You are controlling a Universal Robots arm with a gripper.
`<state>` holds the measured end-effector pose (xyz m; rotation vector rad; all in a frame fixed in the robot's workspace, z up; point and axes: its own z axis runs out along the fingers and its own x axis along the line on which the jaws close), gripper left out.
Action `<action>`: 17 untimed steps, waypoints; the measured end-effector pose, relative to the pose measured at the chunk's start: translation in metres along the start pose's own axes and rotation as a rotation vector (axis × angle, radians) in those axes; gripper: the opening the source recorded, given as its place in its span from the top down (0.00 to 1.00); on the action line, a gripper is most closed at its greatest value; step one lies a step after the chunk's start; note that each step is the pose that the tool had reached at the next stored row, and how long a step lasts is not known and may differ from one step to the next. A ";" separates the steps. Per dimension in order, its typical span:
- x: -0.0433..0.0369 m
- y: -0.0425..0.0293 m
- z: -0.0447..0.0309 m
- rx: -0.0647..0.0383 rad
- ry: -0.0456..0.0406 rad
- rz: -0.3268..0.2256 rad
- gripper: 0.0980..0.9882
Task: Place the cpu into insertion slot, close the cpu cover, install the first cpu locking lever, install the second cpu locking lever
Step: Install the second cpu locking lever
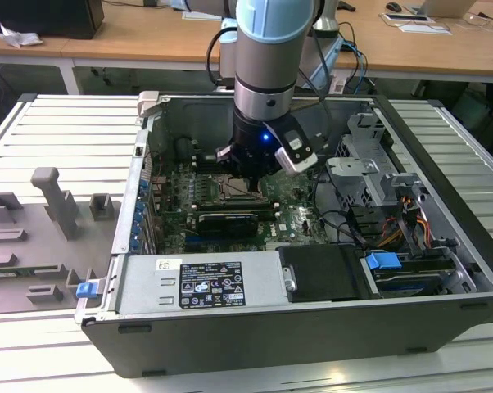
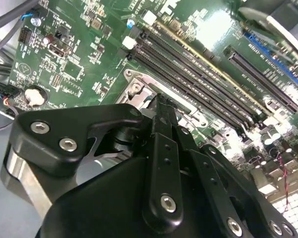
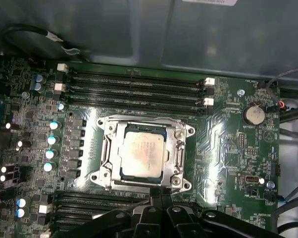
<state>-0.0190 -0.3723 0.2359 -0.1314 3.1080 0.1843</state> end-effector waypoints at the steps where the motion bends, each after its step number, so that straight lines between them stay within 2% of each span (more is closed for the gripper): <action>1: 0.0009 -0.0017 0.0000 0.000 -0.0001 0.000 0.99; 3: 0.0040 -0.0033 -0.0002 -0.001 -0.0001 0.000 0.99; 6: 0.0137 -0.0039 -0.0003 -0.001 -0.0002 0.000 0.99; 9: 0.0287 -0.0035 -0.0002 -0.003 -0.0007 0.000 0.99; 10: 0.0316 -0.0034 0.0000 -0.004 -0.0009 0.000 0.99; 14: 0.0336 -0.0045 0.0037 -0.007 -0.0014 0.000 0.99; 17: 0.0381 -0.0045 0.0067 -0.012 -0.0018 0.000 0.99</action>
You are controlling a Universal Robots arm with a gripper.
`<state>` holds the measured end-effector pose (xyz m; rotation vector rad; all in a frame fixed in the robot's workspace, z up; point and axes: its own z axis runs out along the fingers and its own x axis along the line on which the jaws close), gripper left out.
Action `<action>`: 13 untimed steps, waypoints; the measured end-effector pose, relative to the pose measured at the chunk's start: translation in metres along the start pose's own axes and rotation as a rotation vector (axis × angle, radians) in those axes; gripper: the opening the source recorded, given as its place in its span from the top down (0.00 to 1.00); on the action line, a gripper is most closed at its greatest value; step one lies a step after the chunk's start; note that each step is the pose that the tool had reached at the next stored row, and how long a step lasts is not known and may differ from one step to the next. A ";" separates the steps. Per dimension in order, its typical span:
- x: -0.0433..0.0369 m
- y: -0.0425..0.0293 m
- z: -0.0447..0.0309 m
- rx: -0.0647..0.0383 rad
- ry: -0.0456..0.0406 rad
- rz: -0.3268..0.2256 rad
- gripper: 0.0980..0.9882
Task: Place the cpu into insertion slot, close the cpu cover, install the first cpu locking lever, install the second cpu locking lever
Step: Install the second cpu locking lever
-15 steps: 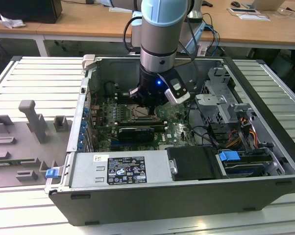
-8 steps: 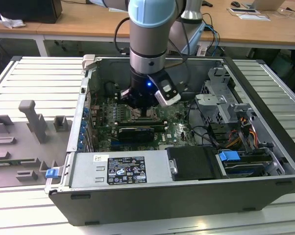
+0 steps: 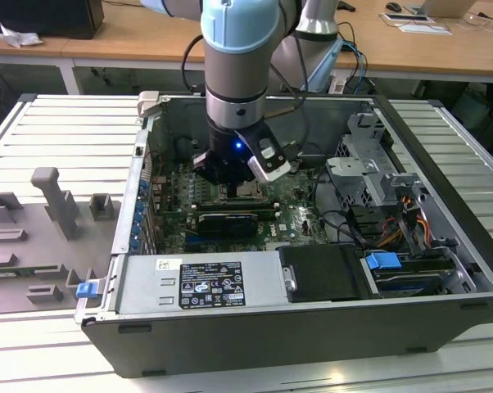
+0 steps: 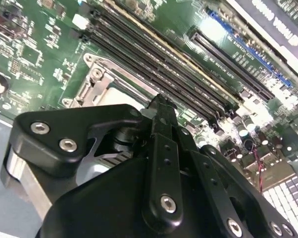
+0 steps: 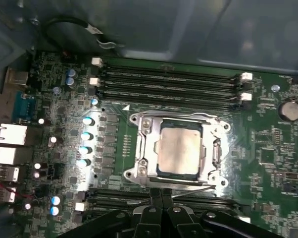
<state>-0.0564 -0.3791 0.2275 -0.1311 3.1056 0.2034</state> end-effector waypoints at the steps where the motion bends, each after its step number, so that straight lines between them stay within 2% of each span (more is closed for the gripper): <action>1: 0.0015 0.0000 0.0014 -0.002 -0.0003 0.000 0.99; 3: 0.0020 -0.0012 0.0040 -0.008 -0.0006 0.000 0.99; 5: 0.0028 -0.0044 0.0079 -0.020 -0.0017 0.000 0.99; 7: 0.0102 -0.0068 0.0092 -0.032 -0.0050 0.000 0.99; 10: 0.0159 -0.0078 0.0108 -0.041 -0.0081 0.000 0.99; 13: 0.0167 -0.0094 0.0139 -0.051 -0.0094 0.000 0.99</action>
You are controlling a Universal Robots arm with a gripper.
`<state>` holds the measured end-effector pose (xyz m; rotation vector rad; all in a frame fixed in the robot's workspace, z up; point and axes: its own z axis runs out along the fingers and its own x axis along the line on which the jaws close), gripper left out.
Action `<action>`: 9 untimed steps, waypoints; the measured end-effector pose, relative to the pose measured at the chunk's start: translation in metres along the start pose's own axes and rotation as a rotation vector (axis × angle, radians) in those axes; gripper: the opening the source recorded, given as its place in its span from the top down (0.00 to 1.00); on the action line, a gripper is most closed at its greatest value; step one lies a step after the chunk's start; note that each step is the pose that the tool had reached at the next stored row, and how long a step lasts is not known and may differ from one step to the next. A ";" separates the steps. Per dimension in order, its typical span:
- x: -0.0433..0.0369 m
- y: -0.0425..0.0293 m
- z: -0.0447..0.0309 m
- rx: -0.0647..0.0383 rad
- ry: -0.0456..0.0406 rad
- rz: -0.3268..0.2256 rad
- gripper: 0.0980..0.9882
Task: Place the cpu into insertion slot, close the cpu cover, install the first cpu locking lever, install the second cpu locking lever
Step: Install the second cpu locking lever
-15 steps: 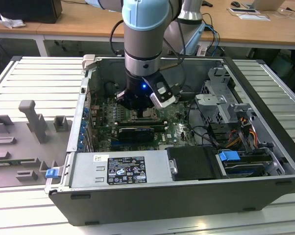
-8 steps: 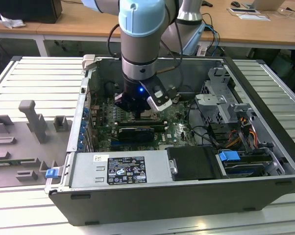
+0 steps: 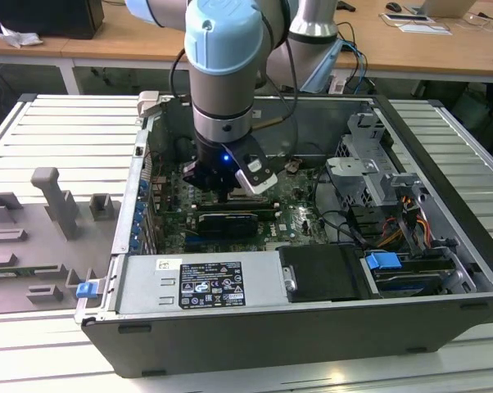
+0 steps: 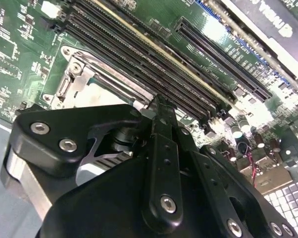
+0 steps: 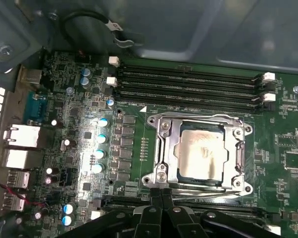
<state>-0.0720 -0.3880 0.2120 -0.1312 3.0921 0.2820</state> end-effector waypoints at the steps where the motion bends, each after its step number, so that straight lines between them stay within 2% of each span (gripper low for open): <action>1: 0.0006 -0.0006 0.0013 -0.006 -0.0005 0.000 0.99; 2: 0.0018 -0.0023 0.0028 -0.013 -0.0011 0.000 0.99; 5: 0.0054 -0.0062 0.0052 -0.024 -0.0022 0.000 0.99; 9: 0.0065 -0.0073 0.0087 -0.033 -0.0030 0.001 0.99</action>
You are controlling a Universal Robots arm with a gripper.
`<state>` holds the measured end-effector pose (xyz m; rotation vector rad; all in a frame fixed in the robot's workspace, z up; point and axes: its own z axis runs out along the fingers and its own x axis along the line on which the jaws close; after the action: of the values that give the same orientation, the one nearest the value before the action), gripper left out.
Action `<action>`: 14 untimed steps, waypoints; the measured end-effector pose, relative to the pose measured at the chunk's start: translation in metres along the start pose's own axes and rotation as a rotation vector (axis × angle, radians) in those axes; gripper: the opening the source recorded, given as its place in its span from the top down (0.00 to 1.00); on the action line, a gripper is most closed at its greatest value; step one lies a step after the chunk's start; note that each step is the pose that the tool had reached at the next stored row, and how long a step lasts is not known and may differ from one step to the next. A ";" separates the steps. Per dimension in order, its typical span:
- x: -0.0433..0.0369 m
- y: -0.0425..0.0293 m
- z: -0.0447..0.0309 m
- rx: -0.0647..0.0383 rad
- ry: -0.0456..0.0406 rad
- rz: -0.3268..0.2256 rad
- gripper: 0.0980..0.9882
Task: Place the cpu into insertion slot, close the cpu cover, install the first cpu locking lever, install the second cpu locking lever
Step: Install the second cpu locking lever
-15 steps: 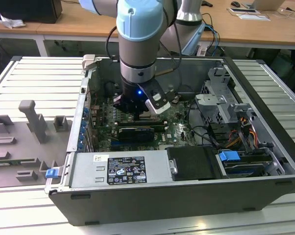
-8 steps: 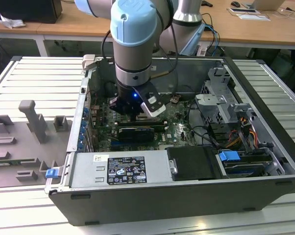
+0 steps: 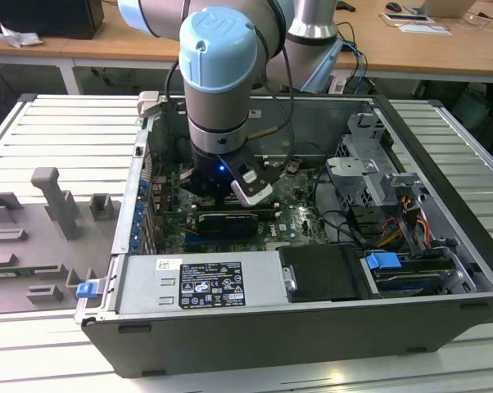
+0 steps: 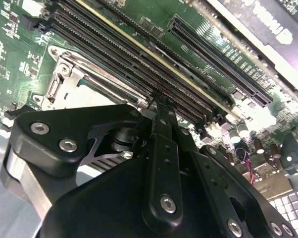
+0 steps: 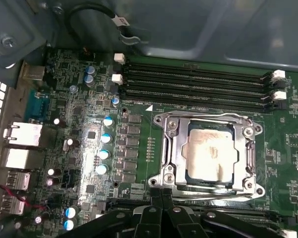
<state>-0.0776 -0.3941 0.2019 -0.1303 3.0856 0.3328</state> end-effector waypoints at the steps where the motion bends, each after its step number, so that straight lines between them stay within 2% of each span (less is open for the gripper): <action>1: 0.0000 -0.0002 0.0004 -0.005 -0.0003 0.000 0.99; 3: 0.0000 -0.0003 0.0013 -0.023 -0.0021 0.001 0.99; 7: 0.0001 -0.0007 0.0030 -0.038 -0.0034 0.001 0.99; 8: 0.0004 -0.0009 0.0039 -0.046 -0.0041 0.001 0.99; 12: 0.0037 -0.0016 0.0058 -0.059 -0.0052 0.001 0.99; 14: 0.0046 -0.0023 0.0058 -0.061 -0.0056 0.001 0.99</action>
<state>-0.0818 -0.3954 0.1955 -0.1288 3.0713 0.4267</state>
